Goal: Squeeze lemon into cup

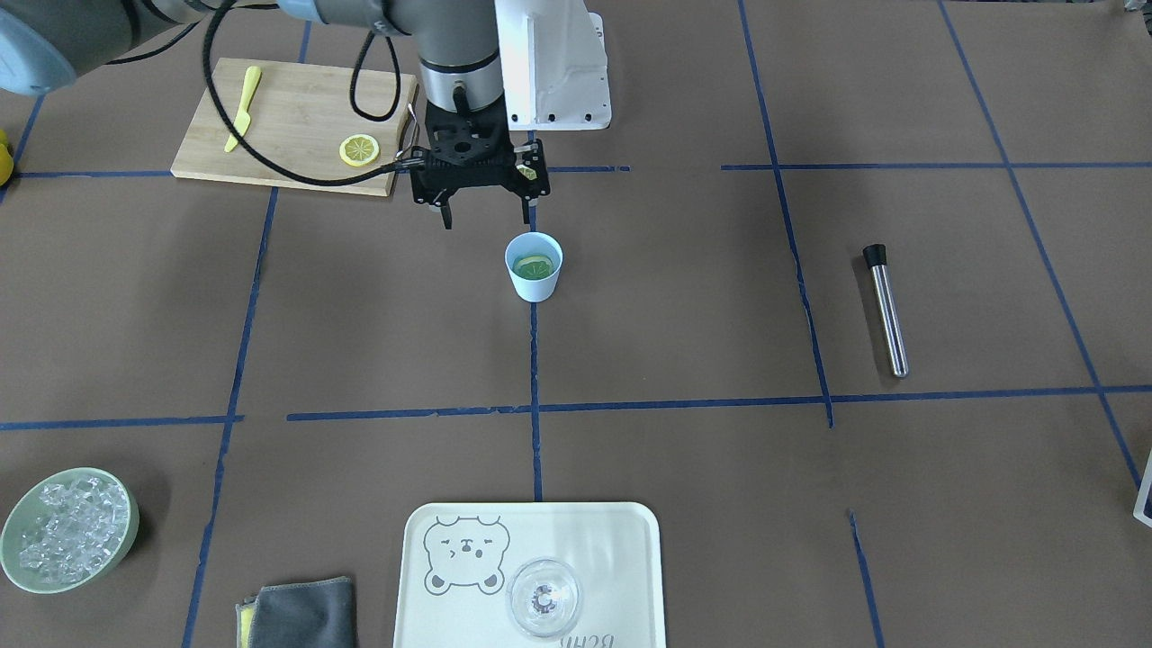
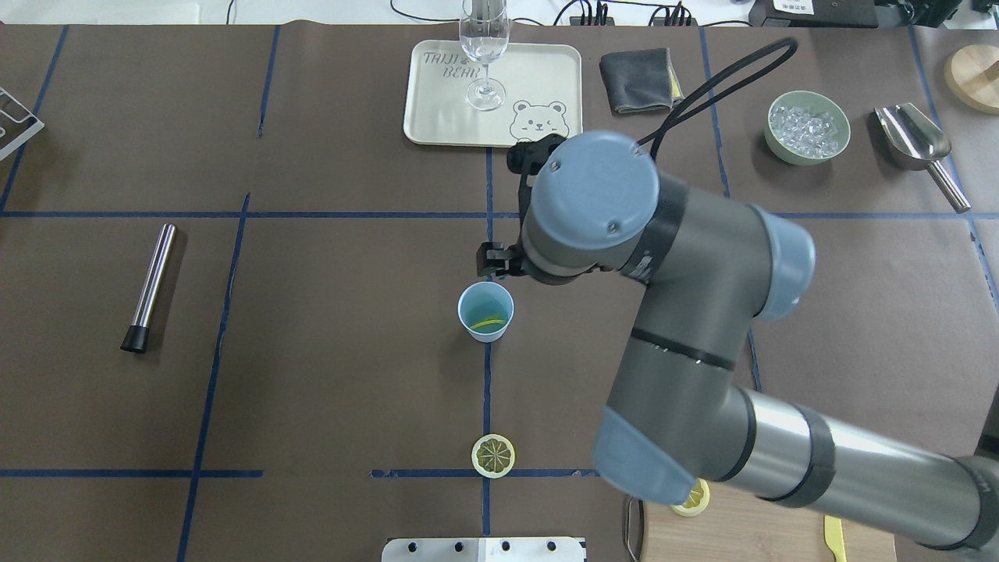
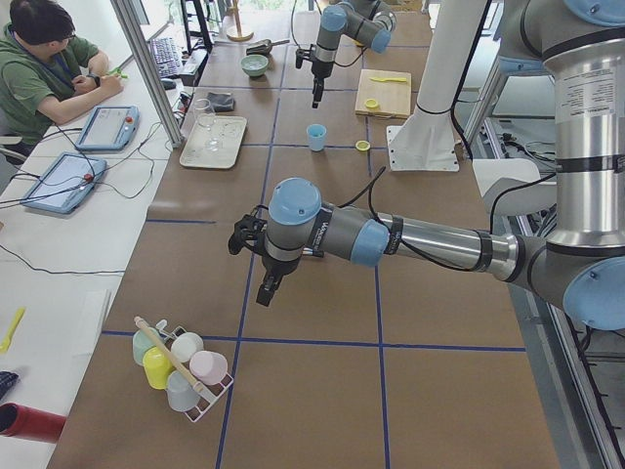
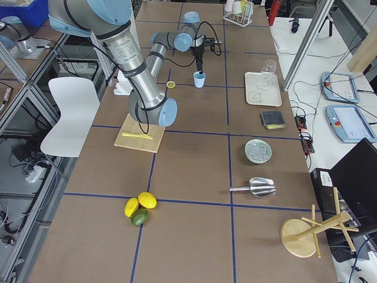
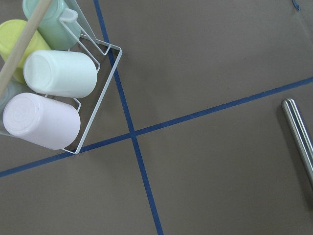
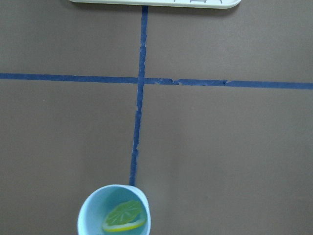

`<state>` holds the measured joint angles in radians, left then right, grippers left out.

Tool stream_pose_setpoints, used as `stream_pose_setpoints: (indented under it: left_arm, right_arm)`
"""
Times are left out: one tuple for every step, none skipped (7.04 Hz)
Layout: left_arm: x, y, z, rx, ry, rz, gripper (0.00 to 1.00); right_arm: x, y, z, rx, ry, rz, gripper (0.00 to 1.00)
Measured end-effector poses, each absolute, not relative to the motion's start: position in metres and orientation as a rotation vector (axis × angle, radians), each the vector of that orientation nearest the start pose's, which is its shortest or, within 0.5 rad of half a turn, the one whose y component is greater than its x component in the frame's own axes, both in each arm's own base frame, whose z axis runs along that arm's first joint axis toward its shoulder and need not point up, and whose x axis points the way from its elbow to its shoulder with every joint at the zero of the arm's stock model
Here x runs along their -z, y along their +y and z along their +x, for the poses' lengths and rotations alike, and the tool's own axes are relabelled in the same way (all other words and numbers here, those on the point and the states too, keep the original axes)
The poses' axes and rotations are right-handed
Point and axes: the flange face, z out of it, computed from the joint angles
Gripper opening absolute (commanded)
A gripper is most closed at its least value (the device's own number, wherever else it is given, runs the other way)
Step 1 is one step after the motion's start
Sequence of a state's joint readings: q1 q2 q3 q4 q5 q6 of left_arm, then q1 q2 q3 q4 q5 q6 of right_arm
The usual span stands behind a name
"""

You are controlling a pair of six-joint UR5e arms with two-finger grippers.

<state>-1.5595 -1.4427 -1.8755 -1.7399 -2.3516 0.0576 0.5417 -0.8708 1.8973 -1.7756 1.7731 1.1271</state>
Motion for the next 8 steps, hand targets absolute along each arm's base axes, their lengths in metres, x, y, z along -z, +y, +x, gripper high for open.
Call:
stream_pose_setpoints:
  left_arm:
    - [-0.540,-0.455,-0.057,-0.206,0.764,0.361,1.00]
    - [-0.526,-0.465,-0.056,-0.217,0.765,0.389,1.00]
    - [-0.511,-0.474,-0.056,-0.232,0.766,0.427,1.00]
    - [-0.493,-0.484,-0.055,-0.266,0.761,0.511,1.00]
    - [-0.479,-0.490,-0.054,-0.317,0.761,0.627,1.00]
    - [-0.476,-0.493,-0.052,-0.347,0.784,0.705,1.00]
    - [-0.474,-0.494,-0.049,-0.348,0.815,0.738,1.00]
    - [-0.468,-0.492,-0.036,-0.361,0.844,0.753,1.00]
  right_arm:
    - [-0.167,-0.444,-0.433,0.064,-0.798,0.229,1.00]
    - [-0.198,-0.476,-0.388,0.138,-0.777,0.234,1.00]
    - [-0.231,-0.503,-0.341,0.194,-0.759,0.232,1.00]
    - [-0.272,-0.527,-0.283,0.215,-0.750,0.212,1.00]
    - [-0.317,-0.537,-0.227,0.207,-0.739,0.186,1.00]
    - [-0.366,-0.533,-0.176,0.219,-0.709,0.167,1.00]
    - [-0.413,-0.524,-0.128,0.254,-0.674,0.157,1.00]
    - [-0.454,-0.513,-0.081,0.295,-0.651,0.153,1.00]
